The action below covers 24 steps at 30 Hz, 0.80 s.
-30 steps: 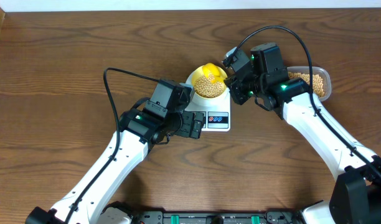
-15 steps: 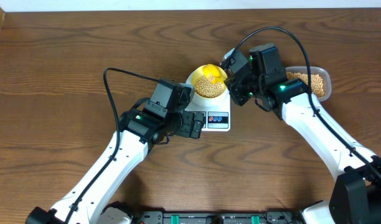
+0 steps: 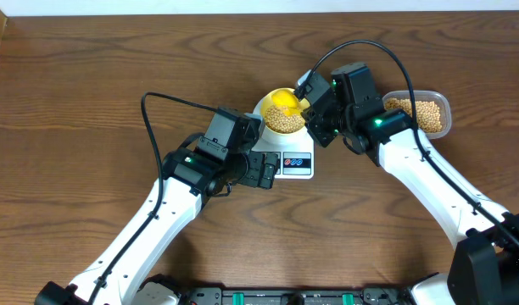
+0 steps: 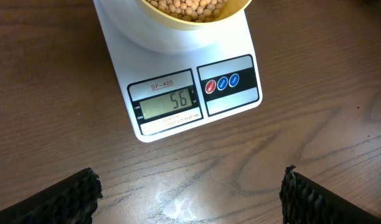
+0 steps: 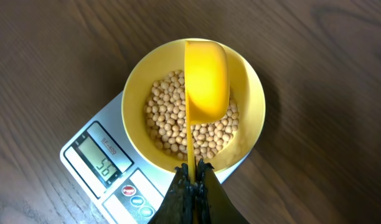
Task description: Scoop item into bowl and weigh 50g on scale
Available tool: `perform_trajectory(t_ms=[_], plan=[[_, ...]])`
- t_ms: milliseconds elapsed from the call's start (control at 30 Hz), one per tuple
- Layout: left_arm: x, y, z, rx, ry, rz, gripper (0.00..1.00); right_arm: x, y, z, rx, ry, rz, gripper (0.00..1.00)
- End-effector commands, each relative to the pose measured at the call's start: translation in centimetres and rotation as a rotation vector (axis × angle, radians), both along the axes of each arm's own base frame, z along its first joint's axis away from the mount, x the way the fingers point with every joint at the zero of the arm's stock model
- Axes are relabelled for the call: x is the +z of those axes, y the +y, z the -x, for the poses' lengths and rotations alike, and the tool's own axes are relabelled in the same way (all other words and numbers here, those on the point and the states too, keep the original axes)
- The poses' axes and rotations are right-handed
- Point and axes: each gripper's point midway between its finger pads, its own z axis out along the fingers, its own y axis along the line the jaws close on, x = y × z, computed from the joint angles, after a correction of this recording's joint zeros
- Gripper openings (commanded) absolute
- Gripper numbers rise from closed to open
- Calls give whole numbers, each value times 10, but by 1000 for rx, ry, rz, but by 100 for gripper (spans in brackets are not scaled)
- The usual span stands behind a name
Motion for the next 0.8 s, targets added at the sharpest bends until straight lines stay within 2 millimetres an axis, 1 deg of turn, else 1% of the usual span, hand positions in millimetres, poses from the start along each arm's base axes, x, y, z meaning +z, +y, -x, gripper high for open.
perform_trajectory(t_ms=[0,300,533,767], plan=[[1,0,3,-9,-2,9,94,3,0,-5,4,-21,22,1],[1,0,3,-9,-2,9,94,-3,1,-7,1,-14,28,1],[1,0,3,-9,-2,9,94,-1,2,-8,1,-18,19,1],[1,0,3,-9,-2,9,94,1,5,-7,-29,10,-27,1]])
